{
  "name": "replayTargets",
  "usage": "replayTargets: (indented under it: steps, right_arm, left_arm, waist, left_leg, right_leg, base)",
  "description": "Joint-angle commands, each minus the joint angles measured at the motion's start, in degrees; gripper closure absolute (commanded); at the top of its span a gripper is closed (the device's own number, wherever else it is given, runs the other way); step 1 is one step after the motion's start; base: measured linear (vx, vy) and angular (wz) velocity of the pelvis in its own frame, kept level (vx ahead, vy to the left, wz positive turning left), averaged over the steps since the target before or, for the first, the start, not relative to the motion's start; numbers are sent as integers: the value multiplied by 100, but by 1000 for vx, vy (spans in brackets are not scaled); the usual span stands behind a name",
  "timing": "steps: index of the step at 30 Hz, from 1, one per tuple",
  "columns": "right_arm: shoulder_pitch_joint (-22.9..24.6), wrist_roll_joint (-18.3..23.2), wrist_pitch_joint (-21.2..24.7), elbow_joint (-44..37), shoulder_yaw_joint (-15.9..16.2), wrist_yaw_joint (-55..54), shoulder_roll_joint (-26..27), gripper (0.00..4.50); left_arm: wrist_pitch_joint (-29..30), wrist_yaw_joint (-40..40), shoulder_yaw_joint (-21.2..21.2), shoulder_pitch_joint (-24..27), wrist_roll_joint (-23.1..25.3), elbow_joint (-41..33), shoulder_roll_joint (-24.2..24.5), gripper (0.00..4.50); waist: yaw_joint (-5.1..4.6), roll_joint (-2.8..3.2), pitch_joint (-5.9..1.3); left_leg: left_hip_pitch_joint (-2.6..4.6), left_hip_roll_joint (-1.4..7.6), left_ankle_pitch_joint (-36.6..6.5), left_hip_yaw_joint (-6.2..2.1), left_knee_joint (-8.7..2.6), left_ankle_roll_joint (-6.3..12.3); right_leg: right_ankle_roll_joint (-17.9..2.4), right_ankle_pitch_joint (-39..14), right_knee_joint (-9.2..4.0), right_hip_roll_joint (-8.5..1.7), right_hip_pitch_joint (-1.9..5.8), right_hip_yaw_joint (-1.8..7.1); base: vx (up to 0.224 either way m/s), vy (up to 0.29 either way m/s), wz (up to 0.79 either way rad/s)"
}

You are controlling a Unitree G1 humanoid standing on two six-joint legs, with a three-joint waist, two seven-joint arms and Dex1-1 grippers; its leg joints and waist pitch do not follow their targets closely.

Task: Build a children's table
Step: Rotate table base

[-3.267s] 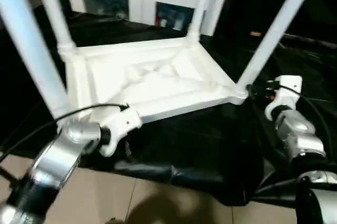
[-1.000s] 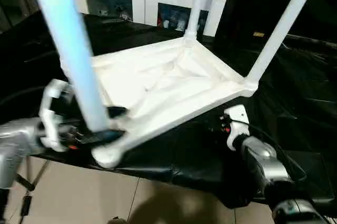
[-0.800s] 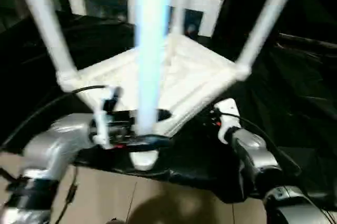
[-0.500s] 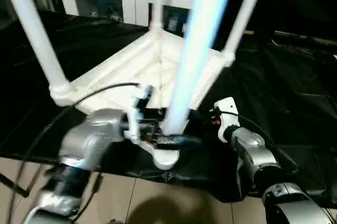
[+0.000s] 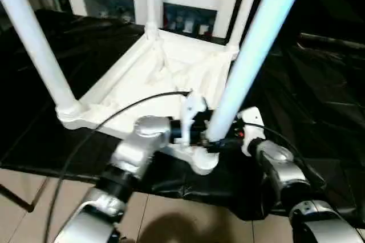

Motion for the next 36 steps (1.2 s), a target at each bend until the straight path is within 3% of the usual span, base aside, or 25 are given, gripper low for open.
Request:
replayTargets:
  steps: [1, 2, 3, 5, 11, 12, 15, 22, 29, 36]
  right_arm:
    - [95, 58, -107, -284, 6, 187, 9, 69]
    - [128, 86, -100, -352, -25, 216, -27, 69]
    - [146, 102, -96, -390, -42, 232, -47, 69]
    - [209, 155, -86, -513, -85, 322, -114, 69]
    - [710, 556, 140, -1504, -187, 1223, -631, 69]
    - [803, 638, 210, -1695, -206, 1402, -748, 69]
    - [1050, 735, 419, -2137, -227, 1831, -1165, 69]
    - [1579, 897, 967, -3024, -109, 2872, -2002, 69]
    - [2206, 1139, 1793, -4347, 176, 3637, -2775, 69]
    - [2341, 1046, 2020, -4752, 238, 3770, -2978, 69]
  left_arm:
    - [-485, 656, -77, -348, 439, 563, -193, 7]
    - [-560, 741, -45, -402, 466, 653, -222, 7]
    - [-601, 787, -27, -432, 481, 703, -237, 7]
    - [-668, 805, 12, -482, 476, 756, -268, 7]
    - [-362, -246, 58, -378, 62, 381, -113, 7]
    - [-280, -467, 23, -351, 18, 326, -42, 7]
    - [-115, -1073, -212, -250, 41, 112, 348, 7]
    - [213, -1841, -476, -175, 153, -302, 1140, 7]
    - [-378, -2009, -562, -641, 763, 480, 1526, 71]
    - [-702, -2145, -770, -928, 1034, 990, 1594, 131]
  waist:
    - [20, 84, -413]
    - [29, 70, -415]
    - [20, 40, -413]
    - [30, 30, -410]
    - [83, 23, -410]
    - [82, 31, -412]
    - [99, 32, -402]
    - [113, 49, -375]
    - [181, 53, -369]
    - [181, 75, -393]
  left_leg:
    - [-21, -48, -1212, 73, -389, 294]
    - [0, -44, -1313, 73, -383, 276]
    - [-51, -56, -1267, 55, -392, 281]
    - [-39, -54, -1264, 59, -383, 315]
    - [-36, -32, -1045, 67, -370, 518]
    - [-39, -24, -1013, 65, -371, 566]
    - [-24, -16, -1089, 69, -385, 617]
    - [-29, -11, -1303, 65, -405, 513]
    - [-29, -22, -1258, 53, -412, 508]
    - [-44, -25, -1122, 56, -388, 470]
  right_leg:
    - [-1231, -891, -463, -220, 350, 168]
    - [-1169, -1048, -469, -224, 340, 169]
    - [-1077, -1210, -476, -239, 382, 159]
    - [-1026, -1392, -501, -253, 354, 161]
    - [-1231, -945, -462, -239, 346, 165]
    - [-1315, -806, -439, -239, 343, 162]
    - [-1278, -851, -451, -226, 346, 166]
    - [-1144, -1347, -506, -237, 327, 160]
    - [-849, -1660, -565, -241, 320, 159]
    - [-1095, -1155, -505, -244, 336, 160]
  base:
    - [0, 0, 0]
    - [0, 0, 0]
    - [0, 0, 0]
    - [0, 0, 0]
    - [0, 0, 0]
    - [0, 0, 0]
    - [0, 0, 0]
    - [0, 0, 0]
    - [0, 0, 0]
    - [0, 0, 0]
